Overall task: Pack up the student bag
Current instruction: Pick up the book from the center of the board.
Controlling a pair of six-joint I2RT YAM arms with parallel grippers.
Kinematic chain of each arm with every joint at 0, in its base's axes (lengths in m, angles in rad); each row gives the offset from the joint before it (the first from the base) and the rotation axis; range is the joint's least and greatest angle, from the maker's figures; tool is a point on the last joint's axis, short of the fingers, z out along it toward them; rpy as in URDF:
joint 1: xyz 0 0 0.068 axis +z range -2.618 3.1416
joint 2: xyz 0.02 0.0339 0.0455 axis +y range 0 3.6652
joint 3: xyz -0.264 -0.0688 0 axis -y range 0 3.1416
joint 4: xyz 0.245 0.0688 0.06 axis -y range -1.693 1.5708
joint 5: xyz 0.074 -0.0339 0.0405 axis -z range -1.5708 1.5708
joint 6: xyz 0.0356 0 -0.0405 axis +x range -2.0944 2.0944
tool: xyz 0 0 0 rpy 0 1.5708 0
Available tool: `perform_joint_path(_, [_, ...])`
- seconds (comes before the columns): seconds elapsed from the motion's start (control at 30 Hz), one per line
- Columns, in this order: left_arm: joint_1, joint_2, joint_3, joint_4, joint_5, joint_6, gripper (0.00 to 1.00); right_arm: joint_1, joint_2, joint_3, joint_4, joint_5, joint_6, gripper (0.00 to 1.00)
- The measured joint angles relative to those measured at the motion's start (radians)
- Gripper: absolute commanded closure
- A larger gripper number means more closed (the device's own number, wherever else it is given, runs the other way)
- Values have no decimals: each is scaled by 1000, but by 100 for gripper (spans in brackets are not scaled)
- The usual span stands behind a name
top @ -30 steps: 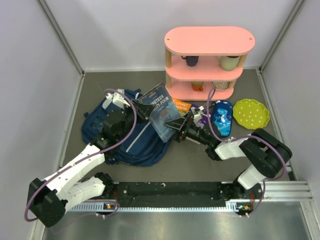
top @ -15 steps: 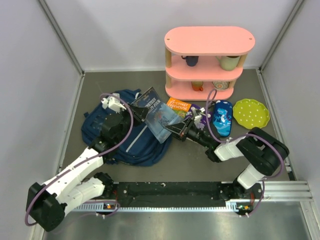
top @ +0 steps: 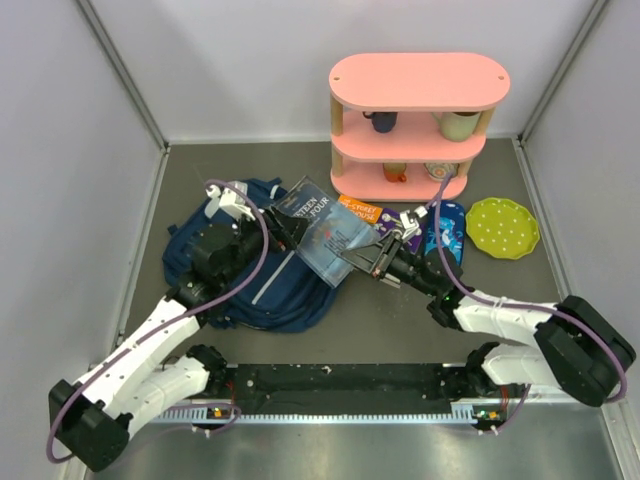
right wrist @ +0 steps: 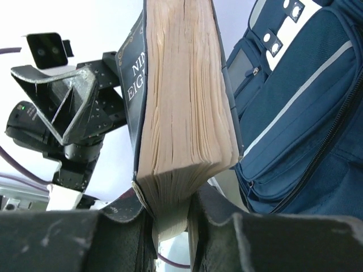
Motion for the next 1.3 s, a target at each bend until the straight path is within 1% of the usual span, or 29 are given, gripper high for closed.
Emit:
perform_joint_path(0.07, [24, 24, 17, -2, 58, 26, 8, -3, -24, 0, -26, -6, -14, 100])
perform_joint_path(0.1, [39, 40, 23, -1, 92, 35, 10, -4, -34, -1, -37, -7, -19, 100])
perform_joint_path(0.17, [65, 71, 26, 10, 156, 41, 17, -6, -45, -2, -49, -10, -28, 100])
perform_joint_path(0.2, [73, 82, 26, 15, 177, 40, 24, -7, -46, -3, -51, -15, -29, 100])
perform_joint_path(0.23, [82, 97, 26, 23, 204, 41, 39, -8, -47, -3, -53, -23, -30, 100])
perform_joint_path(0.27, [85, 106, 26, 29, 218, 39, 52, -9, -47, -3, -54, -28, -32, 100])
perform_joint_path(0.3, [90, 114, 26, 33, 232, 42, 63, -10, -48, -3, -59, -35, -33, 100])
perform_joint_path(0.33, [94, 117, 26, 37, 242, 36, 82, -12, -49, -3, -61, -42, -33, 100])
perform_joint_path(0.4, [97, 118, 26, 50, 259, -4, 99, -17, -54, -4, -66, -43, -45, 100])
perform_joint_path(0.43, [95, 118, 28, 84, 276, -58, 100, -19, -54, -5, -86, -41, -58, 96])
perform_joint_path(0.47, [89, 114, 34, 102, 290, -64, 100, -21, -55, -10, -93, -40, -57, 91])
perform_joint_path(0.5, [83, 108, 34, 112, 293, -60, 100, -23, -63, -11, -96, -42, -55, 75])
perform_joint_path(0.57, [84, 98, 31, 111, 290, -67, 100, -23, -96, -11, -114, -44, -63, 68])
perform_joint_path(0.63, [83, 87, 18, 119, 283, -80, 100, -23, -123, -11, -144, -45, -72, 46])
perform_joint_path(0.67, [83, 77, 5, 126, 277, -87, 100, -23, -132, -11, -159, -41, -76, 42])
perform_joint_path(0.7, [84, 66, -10, 129, 266, -94, 100, -23, -139, -11, -171, -37, -74, 33])
perform_joint_path(0.73, [84, 56, -26, 134, 253, -101, 100, -23, -148, -11, -182, -30, -77, 27])
perform_joint_path(0.8, [85, 43, -52, 135, 229, -119, 100, -23, -164, -12, -202, -10, -69, 21])
perform_joint_path(0.9, [87, 39, -71, 135, 202, -146, 100, -23, -191, -42, -211, 42, -45, 19])
perform_joint_path(1.1, [93, 39, -76, 143, 147, -175, 100, -23, -199, -90, -218, 101, 18, 18])
perform_joint_path(1.2, [96, 40, -76, 166, 138, -195, 100, -23, -191, -96, -195, 109, 39, 18])
perform_joint_path(1.3, [96, 42, -76, 203, 139, -223, 100, -23, -148, -96, -154, 108, 56, 18])
